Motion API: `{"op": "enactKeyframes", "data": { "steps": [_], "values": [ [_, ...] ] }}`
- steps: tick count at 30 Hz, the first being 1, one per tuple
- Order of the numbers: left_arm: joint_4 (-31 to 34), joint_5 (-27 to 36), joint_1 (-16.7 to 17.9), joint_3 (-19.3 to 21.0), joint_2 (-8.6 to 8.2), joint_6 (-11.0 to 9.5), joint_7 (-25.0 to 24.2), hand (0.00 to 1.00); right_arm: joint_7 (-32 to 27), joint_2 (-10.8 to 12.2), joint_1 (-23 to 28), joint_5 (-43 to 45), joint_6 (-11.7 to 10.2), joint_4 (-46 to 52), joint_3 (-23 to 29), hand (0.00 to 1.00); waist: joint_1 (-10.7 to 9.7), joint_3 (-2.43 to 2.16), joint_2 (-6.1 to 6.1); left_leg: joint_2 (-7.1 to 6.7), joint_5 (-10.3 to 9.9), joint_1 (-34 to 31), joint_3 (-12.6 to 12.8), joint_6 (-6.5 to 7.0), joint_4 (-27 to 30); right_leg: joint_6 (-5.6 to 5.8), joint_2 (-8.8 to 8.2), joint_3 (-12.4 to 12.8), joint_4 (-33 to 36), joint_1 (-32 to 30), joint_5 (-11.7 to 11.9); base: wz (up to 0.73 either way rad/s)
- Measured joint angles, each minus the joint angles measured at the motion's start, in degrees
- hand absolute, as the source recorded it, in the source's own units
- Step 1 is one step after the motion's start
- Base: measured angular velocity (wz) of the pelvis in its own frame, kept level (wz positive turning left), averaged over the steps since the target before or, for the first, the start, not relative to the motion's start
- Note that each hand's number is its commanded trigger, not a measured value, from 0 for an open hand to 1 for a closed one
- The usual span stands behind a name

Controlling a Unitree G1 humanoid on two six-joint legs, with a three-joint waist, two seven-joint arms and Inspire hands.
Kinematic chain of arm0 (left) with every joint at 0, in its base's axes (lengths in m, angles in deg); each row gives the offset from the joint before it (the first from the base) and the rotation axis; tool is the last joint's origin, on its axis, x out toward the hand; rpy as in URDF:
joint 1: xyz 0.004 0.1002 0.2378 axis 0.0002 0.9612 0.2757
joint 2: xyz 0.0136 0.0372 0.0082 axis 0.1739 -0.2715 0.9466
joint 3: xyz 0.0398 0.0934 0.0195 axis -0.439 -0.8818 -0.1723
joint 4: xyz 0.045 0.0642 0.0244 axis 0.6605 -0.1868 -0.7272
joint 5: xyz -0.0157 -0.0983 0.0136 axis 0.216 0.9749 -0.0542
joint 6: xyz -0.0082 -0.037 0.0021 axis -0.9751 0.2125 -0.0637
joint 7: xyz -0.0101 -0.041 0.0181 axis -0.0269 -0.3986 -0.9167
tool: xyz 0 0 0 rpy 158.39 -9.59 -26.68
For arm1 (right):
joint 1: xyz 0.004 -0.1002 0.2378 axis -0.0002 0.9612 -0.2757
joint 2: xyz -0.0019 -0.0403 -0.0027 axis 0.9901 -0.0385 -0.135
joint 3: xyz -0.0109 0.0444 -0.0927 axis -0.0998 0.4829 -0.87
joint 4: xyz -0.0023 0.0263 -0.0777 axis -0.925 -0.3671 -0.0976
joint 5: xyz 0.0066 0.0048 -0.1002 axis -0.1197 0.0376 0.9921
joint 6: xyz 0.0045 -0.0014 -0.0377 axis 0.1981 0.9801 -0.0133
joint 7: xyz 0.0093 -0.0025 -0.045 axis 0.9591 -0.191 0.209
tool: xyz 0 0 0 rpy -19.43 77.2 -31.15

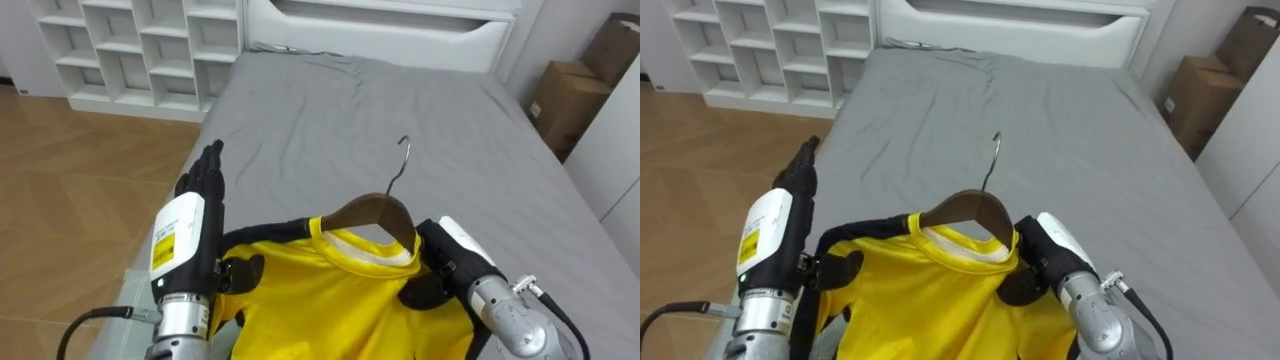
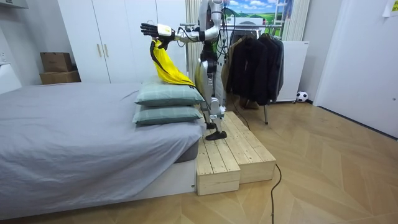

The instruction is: Hang clothes

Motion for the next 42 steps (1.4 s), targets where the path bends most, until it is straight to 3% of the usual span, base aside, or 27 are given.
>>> {"op": "enactKeyframes", "data": {
  "steps": [8,14,23,34,38,42],
  "values": [
    [0.02,-0.06,0.03,0.19,0.41,0.4,0.79,0.0,-2.57,0.02,0.0,-3.98,0.0,0.27,2.61,1.0,-0.71,-0.23,0.26,0.42,0.0,0.18,0.26,-0.01,-0.05,0.0,0.06,0.61,0.1,0.03,0.0,0.0],
    [0.02,0.0,0.14,0.2,0.38,0.76,0.78,0.0,-3.21,0.05,0.0,-4.08,0.03,0.27,3.45,1.0,-1.04,-0.75,1.19,0.59,0.01,0.72,0.94,-0.03,-0.13,-0.01,0.2,1.06,0.27,0.31,0.01,-0.03],
    [0.01,3.48,0.6,0.81,0.14,1.37,0.84,0.0,-3.24,-0.22,0.04,-3.64,0.99,1.05,4.46,1.0,-1.52,-0.73,1.27,0.53,0.02,1.29,1.44,-0.03,-0.14,-0.01,0.18,1.46,0.7,0.45,0.01,0.0],
    [0.21,5.25,2.44,13.22,-0.15,-0.42,6.12,0.0,-5.99,-2.66,8.02,2.85,0.83,15.19,10.75,1.0,-1.14,-0.98,1.86,0.59,0.0,0.98,1.61,-0.06,-0.23,-0.02,0.74,1.46,0.33,-0.06,0.01,0.0],
    [0.21,7.52,3.08,17.04,-0.08,-0.66,7.28,0.0,-6.32,-4.77,11.42,3.77,0.83,20.45,11.88,1.0,-0.38,-1.09,2.1,0.57,0.0,1.08,1.78,-0.06,-0.31,-0.02,0.89,1.73,0.32,-0.09,0.01,-0.02],
    [0.23,11.03,3.74,20.97,-0.05,-1.17,8.85,0.0,-6.32,-5.4,14.0,4.54,0.83,23.95,13.47,1.0,0.29,-1.15,2.42,0.64,0.0,1.44,1.69,-0.05,-0.38,-0.03,0.91,2.18,0.36,-0.05,0.01,-0.04]
  ]
}}
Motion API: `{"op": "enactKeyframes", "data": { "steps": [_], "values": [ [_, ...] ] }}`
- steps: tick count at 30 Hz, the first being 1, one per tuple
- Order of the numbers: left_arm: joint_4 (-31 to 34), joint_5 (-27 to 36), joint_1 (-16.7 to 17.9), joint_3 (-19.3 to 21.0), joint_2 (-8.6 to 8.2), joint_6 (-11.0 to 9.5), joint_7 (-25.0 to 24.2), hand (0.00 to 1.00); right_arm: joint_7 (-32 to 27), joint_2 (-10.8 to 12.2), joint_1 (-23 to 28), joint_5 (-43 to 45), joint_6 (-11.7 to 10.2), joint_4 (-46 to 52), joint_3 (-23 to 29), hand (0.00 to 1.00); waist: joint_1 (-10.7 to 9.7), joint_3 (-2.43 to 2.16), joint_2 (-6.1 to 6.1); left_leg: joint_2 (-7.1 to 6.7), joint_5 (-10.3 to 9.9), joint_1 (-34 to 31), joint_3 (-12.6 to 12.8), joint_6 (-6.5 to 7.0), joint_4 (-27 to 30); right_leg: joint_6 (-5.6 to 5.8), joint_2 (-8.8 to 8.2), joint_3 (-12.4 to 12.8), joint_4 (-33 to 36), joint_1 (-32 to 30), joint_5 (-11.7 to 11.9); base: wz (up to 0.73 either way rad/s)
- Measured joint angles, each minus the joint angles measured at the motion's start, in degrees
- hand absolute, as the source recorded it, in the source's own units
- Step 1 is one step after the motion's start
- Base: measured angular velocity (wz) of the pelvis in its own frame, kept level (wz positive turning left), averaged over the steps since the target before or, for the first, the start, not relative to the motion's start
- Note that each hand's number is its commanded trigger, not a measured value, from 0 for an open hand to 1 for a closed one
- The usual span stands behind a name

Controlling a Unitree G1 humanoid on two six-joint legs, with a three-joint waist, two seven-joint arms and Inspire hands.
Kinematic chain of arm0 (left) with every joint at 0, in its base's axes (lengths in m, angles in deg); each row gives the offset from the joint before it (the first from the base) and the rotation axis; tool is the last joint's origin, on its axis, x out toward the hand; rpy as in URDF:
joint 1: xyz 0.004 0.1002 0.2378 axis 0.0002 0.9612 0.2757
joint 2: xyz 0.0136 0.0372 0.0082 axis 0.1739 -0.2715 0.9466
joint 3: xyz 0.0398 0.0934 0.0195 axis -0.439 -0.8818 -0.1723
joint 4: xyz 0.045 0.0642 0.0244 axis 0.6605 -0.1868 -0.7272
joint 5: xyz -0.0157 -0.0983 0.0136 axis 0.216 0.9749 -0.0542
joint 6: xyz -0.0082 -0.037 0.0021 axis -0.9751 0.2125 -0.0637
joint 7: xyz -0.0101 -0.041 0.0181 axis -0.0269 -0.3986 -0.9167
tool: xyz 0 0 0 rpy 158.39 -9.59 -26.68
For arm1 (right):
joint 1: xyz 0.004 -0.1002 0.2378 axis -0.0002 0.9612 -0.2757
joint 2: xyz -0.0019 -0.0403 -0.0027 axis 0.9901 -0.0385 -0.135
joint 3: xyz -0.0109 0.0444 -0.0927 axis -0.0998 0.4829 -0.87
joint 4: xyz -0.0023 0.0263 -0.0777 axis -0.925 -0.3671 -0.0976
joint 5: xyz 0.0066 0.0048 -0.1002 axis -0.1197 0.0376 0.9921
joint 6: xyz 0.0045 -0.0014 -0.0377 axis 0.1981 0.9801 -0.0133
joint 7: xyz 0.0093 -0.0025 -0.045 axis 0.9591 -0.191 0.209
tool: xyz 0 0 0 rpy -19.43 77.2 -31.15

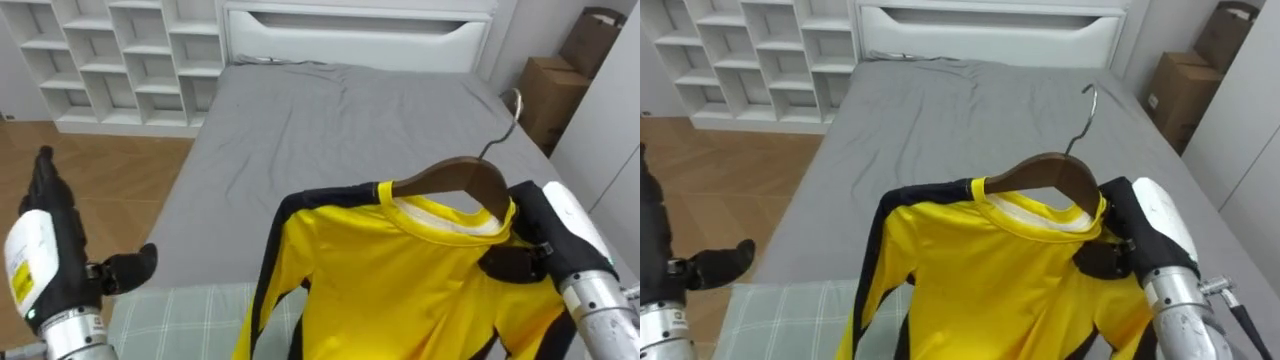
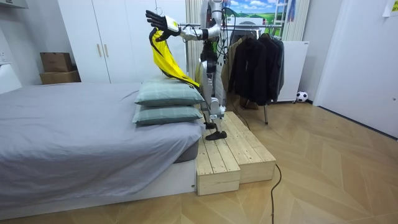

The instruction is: Hang clothes

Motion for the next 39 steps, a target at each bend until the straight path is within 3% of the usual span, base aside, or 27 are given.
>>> {"op": "enactKeyframes", "data": {
  "steps": [10,13,19,30,34,39],
  "values": [
    [0.11,10.89,4.36,6.48,0.0,-1.97,3.46,0.0,0.2,-0.73,1.19,2.85,-0.03,3.35,2.49,1.0,0.05,0.04,0.37,-0.39,-0.03,0.48,0.0,0.02,-0.39,-0.05,0.04,0.47,0.72,0.1,-0.12,0.0],
    [-0.9,11.5,7.15,6.59,-0.01,-3.85,4.49,0.0,0.2,-0.86,2.36,2.95,-0.23,5.79,3.24,1.0,0.08,0.05,0.35,-0.36,-0.03,0.55,-0.01,0.02,-0.7,-0.05,0.12,0.45,0.69,0.02,-0.12,0.0],
    [-9.17,11.67,10.04,6.7,-0.05,-3.88,5.15,0.0,0.23,-0.85,3.88,3.08,-0.19,7.04,3.67,1.0,0.25,0.24,0.06,-0.43,-0.05,0.36,-0.02,0.03,-0.83,0.0,0.07,0.4,0.66,-0.21,-0.28,0.0],
    [-33.11,15.53,12.89,8.44,-0.05,-3.87,5.45,0.0,2.37,-0.88,4.06,4.64,0.95,11.64,5.69,1.0,0.43,0.06,-0.07,-0.65,-0.11,0.23,0.82,0.13,-1.26,0.29,0.12,1.89,0.64,-0.94,-0.62,-0.06],
    [-36.09,17.66,14.72,8.39,-0.19,-3.75,5.33,0.0,2.58,-0.88,4.11,5.36,1.28,13.45,6.04,1.0,0.18,0.03,-0.09,-0.71,-0.32,0.2,0.58,0.42,-1.27,0.49,0.07,1.76,0.74,-0.94,-0.76,0.03],
    [-49.1,18.79,15.36,8.65,0.17,-3.58,4.84,0.0,2.58,-0.88,4.12,6.87,1.92,16.35,6.01,1.0,0.2,-0.12,0.22,-0.74,-0.36,0.38,0.52,0.48,-1.41,0.49,-0.01,1.55,0.78,-0.82,-0.76,0.0]
  ]
}}
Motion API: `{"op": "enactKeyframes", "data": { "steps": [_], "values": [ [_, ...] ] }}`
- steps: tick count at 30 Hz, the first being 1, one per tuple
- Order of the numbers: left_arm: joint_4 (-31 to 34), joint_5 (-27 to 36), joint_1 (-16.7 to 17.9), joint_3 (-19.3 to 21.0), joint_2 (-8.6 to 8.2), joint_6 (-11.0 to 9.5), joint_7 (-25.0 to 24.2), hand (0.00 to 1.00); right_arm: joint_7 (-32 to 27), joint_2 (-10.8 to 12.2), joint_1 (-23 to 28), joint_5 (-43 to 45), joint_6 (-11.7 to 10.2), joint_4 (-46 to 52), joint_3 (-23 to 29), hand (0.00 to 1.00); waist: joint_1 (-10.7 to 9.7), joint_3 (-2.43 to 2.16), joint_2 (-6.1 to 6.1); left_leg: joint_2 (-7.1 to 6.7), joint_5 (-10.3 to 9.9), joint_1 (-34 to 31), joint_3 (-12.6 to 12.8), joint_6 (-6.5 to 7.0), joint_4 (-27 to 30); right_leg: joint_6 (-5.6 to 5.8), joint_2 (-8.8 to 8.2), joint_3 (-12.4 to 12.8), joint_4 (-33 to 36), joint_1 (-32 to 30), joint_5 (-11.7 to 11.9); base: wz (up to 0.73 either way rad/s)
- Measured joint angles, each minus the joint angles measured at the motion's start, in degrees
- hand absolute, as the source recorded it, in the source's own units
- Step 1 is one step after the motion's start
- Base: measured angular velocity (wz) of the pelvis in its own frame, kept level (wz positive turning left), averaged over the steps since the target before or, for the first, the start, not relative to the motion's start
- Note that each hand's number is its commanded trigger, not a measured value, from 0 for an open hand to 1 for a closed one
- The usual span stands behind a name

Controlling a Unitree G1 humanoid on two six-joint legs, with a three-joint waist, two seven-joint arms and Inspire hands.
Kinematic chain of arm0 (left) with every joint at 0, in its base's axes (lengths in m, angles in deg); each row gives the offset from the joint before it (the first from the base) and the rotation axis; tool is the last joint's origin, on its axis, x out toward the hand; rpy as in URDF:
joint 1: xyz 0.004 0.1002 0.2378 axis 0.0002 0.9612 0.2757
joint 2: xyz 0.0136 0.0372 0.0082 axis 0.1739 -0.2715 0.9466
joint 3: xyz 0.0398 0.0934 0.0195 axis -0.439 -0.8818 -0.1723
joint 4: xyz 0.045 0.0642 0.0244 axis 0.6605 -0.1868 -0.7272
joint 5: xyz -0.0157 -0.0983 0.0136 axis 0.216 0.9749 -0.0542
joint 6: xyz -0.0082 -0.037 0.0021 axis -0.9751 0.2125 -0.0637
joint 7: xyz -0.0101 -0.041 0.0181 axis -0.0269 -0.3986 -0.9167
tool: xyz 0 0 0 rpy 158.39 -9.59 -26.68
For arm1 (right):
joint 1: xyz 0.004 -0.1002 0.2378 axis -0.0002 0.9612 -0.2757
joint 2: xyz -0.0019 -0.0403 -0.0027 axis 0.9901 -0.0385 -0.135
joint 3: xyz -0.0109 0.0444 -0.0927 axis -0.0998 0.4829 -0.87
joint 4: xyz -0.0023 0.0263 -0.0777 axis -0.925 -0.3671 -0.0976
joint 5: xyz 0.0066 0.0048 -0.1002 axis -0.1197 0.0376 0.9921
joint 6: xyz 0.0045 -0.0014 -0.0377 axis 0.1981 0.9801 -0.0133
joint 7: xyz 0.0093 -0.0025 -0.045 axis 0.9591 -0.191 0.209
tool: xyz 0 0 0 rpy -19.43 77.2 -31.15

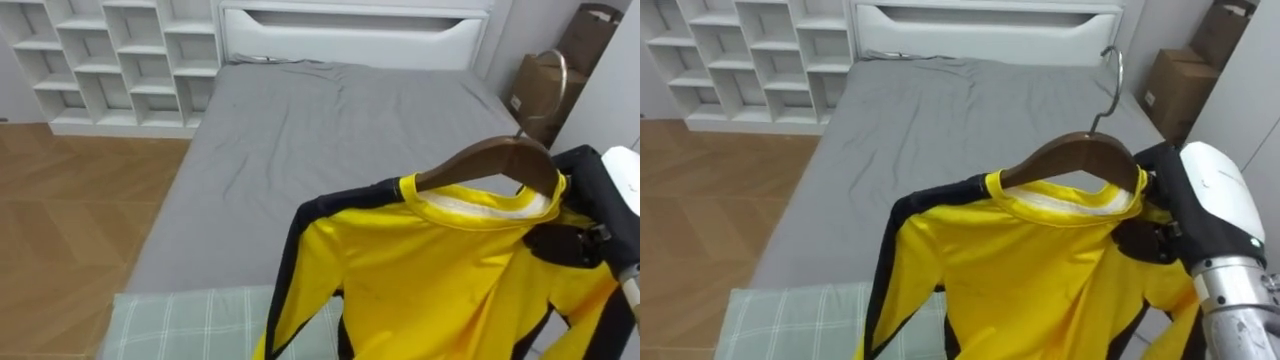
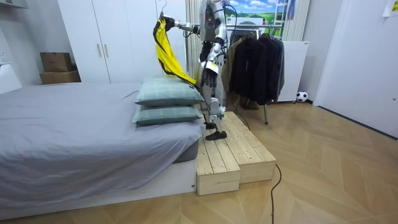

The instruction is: Hang clothes

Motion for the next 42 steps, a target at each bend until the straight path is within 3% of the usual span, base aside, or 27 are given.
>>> {"op": "enactKeyframes", "data": {
  "steps": [4,12,23,28,32,42],
  "values": [
    [-8.88,3.45,0.36,0.06,0.0,0.95,-1.72,0.0,0.27,0.03,0.0,1.45,1.49,0.03,-0.2,1.0,0.12,0.12,-0.54,0.0,0.0,-0.02,0.01,0.0,0.01,0.01,0.01,0.08,0.05,-0.04,-0.01,0.0],
    [-19.42,7.85,1.22,2.01,0.08,2.44,-13.33,0.0,3.94,0.03,0.0,1.37,2.92,2.96,-0.01,1.0,1.37,0.18,-1.51,-0.14,-0.4,-1.18,-0.42,0.17,-0.16,0.15,-0.1,0.15,0.85,-1.44,-0.19,0.01],
    [-20.08,7.68,-1.19,1.24,0.5,4.01,-24.15,0.0,4.42,0.03,-0.01,0.42,2.19,5.34,-0.07,1.0,1.4,0.3,-1.55,-0.21,-0.4,-2.0,-0.28,0.18,0.88,0.23,-0.38,-0.39,0.77,-1.61,-0.24,0.01],
    [-19.66,7.0,-3.18,-1.97,1.28,5.35,-27.82,0.0,4.55,0.03,-0.01,0.51,2.19,5.12,-0.3,1.0,1.45,0.92,-2.06,-0.16,-0.42,-2.18,-0.29,0.18,0.39,0.22,-0.29,-0.35,0.92,-1.96,-0.25,0.0],
    [-19.32,6.9,-3.56,-3.7,1.71,5.44,-30.14,0.0,4.54,0.02,-0.01,-0.02,2.17,5.13,-0.34,1.0,1.26,0.87,-2.52,-0.16,-0.42,-2.26,-0.29,0.18,0.54,0.23,-0.25,-0.32,0.82,-1.98,-0.26,0.0],
    [-19.48,4.85,-3.59,-3.74,1.73,5.45,-32.0,0.0,4.54,0.0,-0.02,-0.19,0.11,5.24,-0.32,1.0,1.18,0.62,-2.9,-0.12,-0.42,-2.05,0.22,0.18,0.57,0.23,-0.24,-0.17,0.9,-1.96,-0.26,-0.01]
  ]
}}
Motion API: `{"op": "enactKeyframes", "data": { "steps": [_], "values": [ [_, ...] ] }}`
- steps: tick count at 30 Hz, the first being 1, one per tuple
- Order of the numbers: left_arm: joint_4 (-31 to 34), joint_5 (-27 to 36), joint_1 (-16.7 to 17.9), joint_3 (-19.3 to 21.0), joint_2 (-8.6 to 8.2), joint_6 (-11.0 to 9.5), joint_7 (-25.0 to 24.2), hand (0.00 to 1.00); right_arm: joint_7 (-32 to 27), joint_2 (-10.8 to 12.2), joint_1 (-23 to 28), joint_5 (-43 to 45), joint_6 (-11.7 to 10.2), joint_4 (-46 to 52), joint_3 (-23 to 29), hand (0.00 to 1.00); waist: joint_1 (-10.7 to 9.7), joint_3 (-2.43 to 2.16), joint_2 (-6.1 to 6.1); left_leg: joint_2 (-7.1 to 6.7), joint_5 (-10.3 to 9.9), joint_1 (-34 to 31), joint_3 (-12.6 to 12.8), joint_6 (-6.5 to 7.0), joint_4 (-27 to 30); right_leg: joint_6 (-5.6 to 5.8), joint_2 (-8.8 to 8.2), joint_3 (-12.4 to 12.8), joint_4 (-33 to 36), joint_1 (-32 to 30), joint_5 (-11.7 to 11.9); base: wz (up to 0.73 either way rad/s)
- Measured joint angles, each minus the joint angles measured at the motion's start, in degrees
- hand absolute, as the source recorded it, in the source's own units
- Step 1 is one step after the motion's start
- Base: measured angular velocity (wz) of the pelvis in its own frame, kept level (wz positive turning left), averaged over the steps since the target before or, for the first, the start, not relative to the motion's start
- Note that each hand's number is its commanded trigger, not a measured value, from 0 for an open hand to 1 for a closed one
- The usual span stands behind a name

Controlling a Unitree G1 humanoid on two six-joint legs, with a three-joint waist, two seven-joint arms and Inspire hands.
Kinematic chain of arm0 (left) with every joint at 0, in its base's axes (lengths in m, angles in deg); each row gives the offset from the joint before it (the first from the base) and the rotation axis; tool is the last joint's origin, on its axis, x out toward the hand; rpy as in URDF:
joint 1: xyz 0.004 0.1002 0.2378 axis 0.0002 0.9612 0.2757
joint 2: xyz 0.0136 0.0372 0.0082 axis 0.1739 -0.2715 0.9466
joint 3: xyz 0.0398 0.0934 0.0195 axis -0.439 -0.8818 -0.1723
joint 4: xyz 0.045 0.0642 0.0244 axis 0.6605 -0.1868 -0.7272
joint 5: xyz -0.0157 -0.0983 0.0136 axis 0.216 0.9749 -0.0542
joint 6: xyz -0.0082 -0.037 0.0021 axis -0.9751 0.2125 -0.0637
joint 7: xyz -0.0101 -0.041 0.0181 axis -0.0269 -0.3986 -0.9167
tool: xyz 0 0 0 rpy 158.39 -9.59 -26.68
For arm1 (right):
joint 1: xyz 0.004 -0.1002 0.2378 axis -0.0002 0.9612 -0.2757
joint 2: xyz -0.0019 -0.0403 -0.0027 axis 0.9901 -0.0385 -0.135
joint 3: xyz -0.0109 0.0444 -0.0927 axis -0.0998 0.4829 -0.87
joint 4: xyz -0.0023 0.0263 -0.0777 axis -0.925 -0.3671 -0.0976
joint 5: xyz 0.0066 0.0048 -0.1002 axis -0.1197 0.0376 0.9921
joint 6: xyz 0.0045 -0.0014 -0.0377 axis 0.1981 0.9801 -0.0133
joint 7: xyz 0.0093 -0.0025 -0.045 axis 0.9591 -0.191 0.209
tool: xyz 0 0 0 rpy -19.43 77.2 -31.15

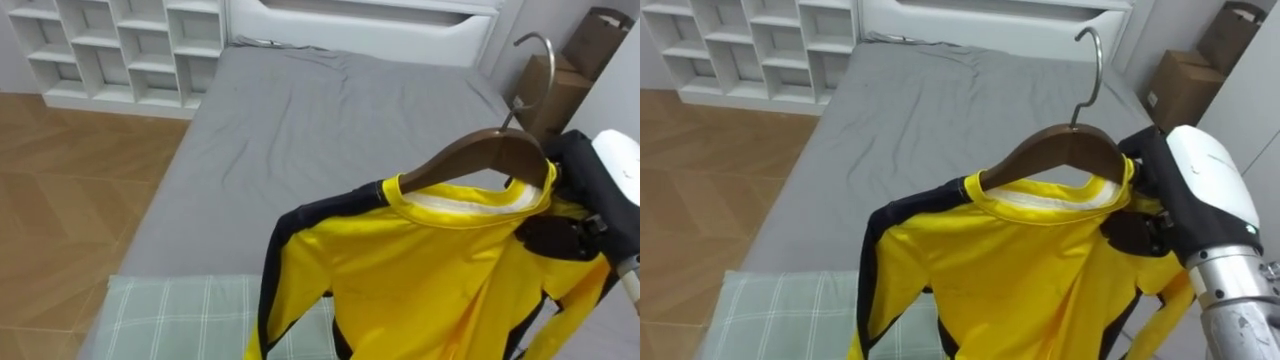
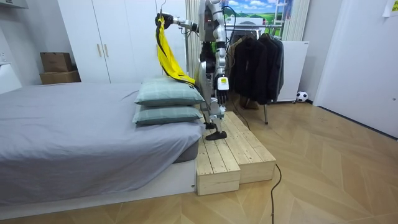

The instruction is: Hang clothes

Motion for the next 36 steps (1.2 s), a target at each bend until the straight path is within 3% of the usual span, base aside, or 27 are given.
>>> {"op": "enactKeyframes", "data": {
  "steps": [14,17,20,23,26,28,29,30,31,32,33,34,35,36],
  "values": [
    [0.12,-0.01,-0.06,0.0,-0.02,0.78,-2.45,0.0,-0.04,-0.51,-0.05,-0.89,-0.27,-0.01,0.12,1.0,-1.4,0.17,0.18,0.04,-0.05,0.18,0.23,0.04,-0.01,-0.01,0.11,0.38,0.08,0.01,0.01,-0.01],
    [0.24,-1.5,-0.22,-1.54,-0.03,1.19,-2.19,0.0,-0.06,-0.51,-0.05,-1.14,-0.19,0.0,0.11,1.0,-1.67,0.19,0.27,0.06,-0.05,0.23,0.82,0.04,0.0,-0.01,0.18,0.8,0.21,-0.29,0.01,-0.1],
    [0.28,-3.21,-0.85,-2.61,-0.03,2.11,-2.18,0.0,-0.06,-0.51,-0.02,-0.97,0.07,0.11,0.12,1.0,-1.83,0.22,0.12,0.1,-0.06,0.17,2.1,0.03,-0.04,-0.01,0.3,1.72,0.98,-1.2,0.01,-0.19],
    [0.82,-5.47,-0.74,-3.3,0.0,3.35,-2.26,0.0,-0.02,-0.53,0.01,-0.54,0.18,0.84,0.24,1.0,-3.4,0.27,0.23,0.22,-0.35,0.18,3.16,0.16,-0.06,-0.02,0.44,2.27,1.1,-1.59,0.02,-0.19],
    [0.97,-6.76,-0.83,-3.38,0.3,3.52,-2.71,0.0,0.08,-0.54,0.0,-0.98,0.09,1.43,0.38,1.0,-4.32,0.21,0.33,1.14,-0.77,0.68,5.99,0.02,-0.13,-0.27,1.23,4.23,1.2,-2.35,0.54,-0.43],
    [1.04,-6.64,-1.12,-3.42,0.76,3.96,-2.94,0.0,0.19,-0.58,-0.03,-1.66,0.1,1.44,0.39,1.0,-4.99,0.14,0.36,1.64,-1.15,1.31,9.06,-0.24,0.11,-0.47,1.99,6.24,1.71,-3.27,0.81,-0.78],
    [1.08,-6.65,-1.29,-3.43,1.12,4.14,-3.18,0.0,0.18,-0.57,-0.13,-1.74,0.08,1.44,0.32,1.0,-4.77,0.11,0.32,2.02,-1.5,1.59,11.99,-0.52,0.56,-0.93,2.35,6.47,2.07,-4.2,1.23,-1.23],
    [1.14,-6.66,-1.63,-3.7,1.35,4.21,-3.3,0.0,0.15,-0.5,-0.11,-1.8,0.1,1.43,0.08,1.0,-4.56,0.12,0.33,2.41,-1.7,1.79,16.2,-0.74,1.28,-1.45,2.66,5.71,1.96,-5.09,2.01,-1.31],
    [1.16,-6.64,-1.88,-3.72,1.41,4.21,-3.28,0.0,0.12,-0.47,-0.13,-1.81,0.09,1.43,-0.06,1.0,-4.47,0.17,0.37,2.73,-1.77,1.92,18.88,-0.86,1.65,-1.96,2.79,4.44,1.87,-5.48,2.58,-1.52],
    [0.89,-6.44,-2.16,-3.73,1.53,4.15,-3.23,0.0,0.05,-0.36,-0.14,-1.76,0.08,1.29,-0.38,1.0,-3.91,0.31,0.61,3.19,-1.81,2.34,24.88,-0.93,2.1,-3.18,3.03,0.52,1.0,-6.3,4.07,-1.69],
    [0.03,-6.1,-2.85,-3.69,1.77,4.32,-3.19,0.0,-0.03,-0.16,-0.14,-1.47,0.11,1.22,-0.37,1.0,-3.26,0.4,0.85,3.62,-1.88,2.78,30.33,-1.05,2.22,-3.9,3.08,-5.28,-0.69,-6.46,5.59,-1.81],
    [-0.15,-6.06,-3.03,-3.66,1.84,4.59,-3.2,0.0,-0.11,-0.07,-0.16,-1.39,0.18,1.21,-0.37,1.0,-2.66,0.38,1.23,3.99,-2.11,2.58,33.04,-1.3,2.08,-3.87,3.09,-8.22,-0.86,-6.47,5.74,-1.62],
    [-0.72,-6.07,-3.33,-3.87,1.92,5.66,-3.28,0.0,-0.72,-0.33,0.1,-1.18,0.56,1.22,-0.33,1.0,-2.44,0.65,2.07,4.65,-3.17,2.9,38.5,-1.99,2.38,-3.1,1.32,-14.48,3.88,-7.65,2.51,-1.31],
    [-0.94,-6.08,-3.62,-4.62,1.95,7.06,-3.34,0.0,-1.52,-0.37,0.26,-1.11,1.7,0.8,-0.37,1.0,-2.39,0.55,2.85,4.92,-4.33,3.9,43.08,-2.93,2.25,-2.89,-1.99,-17.9,10.04,-7.94,-1.66,-1.15]
  ]
}}
